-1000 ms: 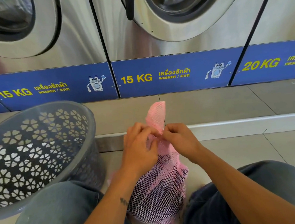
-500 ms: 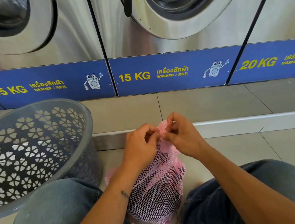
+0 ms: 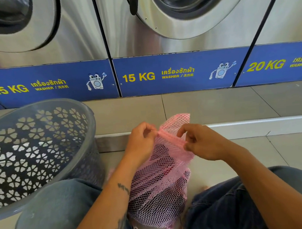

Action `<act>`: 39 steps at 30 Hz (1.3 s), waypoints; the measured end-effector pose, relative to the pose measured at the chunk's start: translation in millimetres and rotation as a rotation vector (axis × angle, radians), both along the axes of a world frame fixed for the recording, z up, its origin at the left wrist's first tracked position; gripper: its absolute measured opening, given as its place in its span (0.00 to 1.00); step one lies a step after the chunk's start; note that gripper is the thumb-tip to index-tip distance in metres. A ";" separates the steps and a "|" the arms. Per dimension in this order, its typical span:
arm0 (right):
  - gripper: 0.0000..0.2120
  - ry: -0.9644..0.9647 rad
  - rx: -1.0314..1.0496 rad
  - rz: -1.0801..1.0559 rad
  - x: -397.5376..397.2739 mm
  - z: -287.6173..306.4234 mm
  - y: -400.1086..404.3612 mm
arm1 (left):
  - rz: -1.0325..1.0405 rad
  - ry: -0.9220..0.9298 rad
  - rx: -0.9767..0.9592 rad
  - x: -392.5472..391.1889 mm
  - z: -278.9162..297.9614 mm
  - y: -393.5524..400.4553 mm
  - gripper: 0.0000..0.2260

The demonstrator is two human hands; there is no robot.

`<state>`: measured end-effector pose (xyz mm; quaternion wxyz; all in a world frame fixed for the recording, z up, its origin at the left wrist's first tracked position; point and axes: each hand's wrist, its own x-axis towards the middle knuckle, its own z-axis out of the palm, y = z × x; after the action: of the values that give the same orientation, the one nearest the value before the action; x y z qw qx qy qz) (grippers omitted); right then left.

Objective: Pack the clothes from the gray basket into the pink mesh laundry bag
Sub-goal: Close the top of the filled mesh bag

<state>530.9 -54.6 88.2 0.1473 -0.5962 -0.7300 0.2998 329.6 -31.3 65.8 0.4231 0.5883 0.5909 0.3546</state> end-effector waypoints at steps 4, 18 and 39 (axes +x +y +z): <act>0.08 0.221 0.113 -0.079 -23.6 -13.0 0.7 | -0.098 -0.046 0.006 4.1 -1.4 -1.2 0.05; 0.13 0.495 0.176 -0.107 -49.0 -29.3 12.2 | 0.016 -0.435 -0.283 -4.9 -1.1 -4.1 0.06; 0.05 0.409 0.166 -0.416 -65.9 -30.4 3.1 | 0.249 -0.726 -0.500 -2.5 -0.5 -3.3 0.11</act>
<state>465.0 -51.5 57.8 0.3979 -0.6459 -0.5696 0.3163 327.1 -34.6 65.3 0.6860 0.2303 0.5378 0.4325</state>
